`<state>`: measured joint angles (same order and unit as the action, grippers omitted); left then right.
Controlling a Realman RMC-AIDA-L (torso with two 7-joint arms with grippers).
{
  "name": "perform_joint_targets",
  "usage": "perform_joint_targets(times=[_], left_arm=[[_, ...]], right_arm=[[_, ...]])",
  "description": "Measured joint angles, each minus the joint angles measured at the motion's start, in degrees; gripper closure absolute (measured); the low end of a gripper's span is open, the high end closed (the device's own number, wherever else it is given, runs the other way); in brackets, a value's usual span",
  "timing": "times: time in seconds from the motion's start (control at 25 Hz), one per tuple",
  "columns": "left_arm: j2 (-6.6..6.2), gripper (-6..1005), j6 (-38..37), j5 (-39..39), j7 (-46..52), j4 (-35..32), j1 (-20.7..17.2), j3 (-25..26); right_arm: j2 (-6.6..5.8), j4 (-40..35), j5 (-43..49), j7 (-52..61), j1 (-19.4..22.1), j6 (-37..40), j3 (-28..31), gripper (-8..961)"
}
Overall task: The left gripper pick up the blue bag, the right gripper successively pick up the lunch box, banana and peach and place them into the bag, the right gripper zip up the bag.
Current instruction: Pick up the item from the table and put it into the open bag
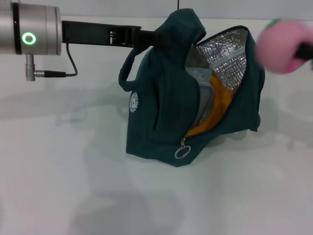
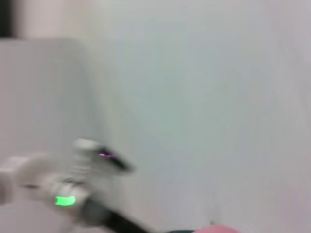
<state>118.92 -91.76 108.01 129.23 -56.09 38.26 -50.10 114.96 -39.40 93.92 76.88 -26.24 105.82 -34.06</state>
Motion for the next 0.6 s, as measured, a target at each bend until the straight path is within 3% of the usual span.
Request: perform_joint_targets(times=[0.32, 0.6], left_arm=[[0.08, 946, 0.0, 0.0, 0.1, 0.0, 0.0, 0.0], [0.08, 946, 0.0, 0.0, -0.1, 0.0, -0.3, 0.0]], right_arm=[[0.21, 4.1, 0.2, 0.1, -4.9, -2.7, -12.4, 914], [0.45, 5.3, 0.0, 0.2, -7.2, -10.6, -21.5, 921]])
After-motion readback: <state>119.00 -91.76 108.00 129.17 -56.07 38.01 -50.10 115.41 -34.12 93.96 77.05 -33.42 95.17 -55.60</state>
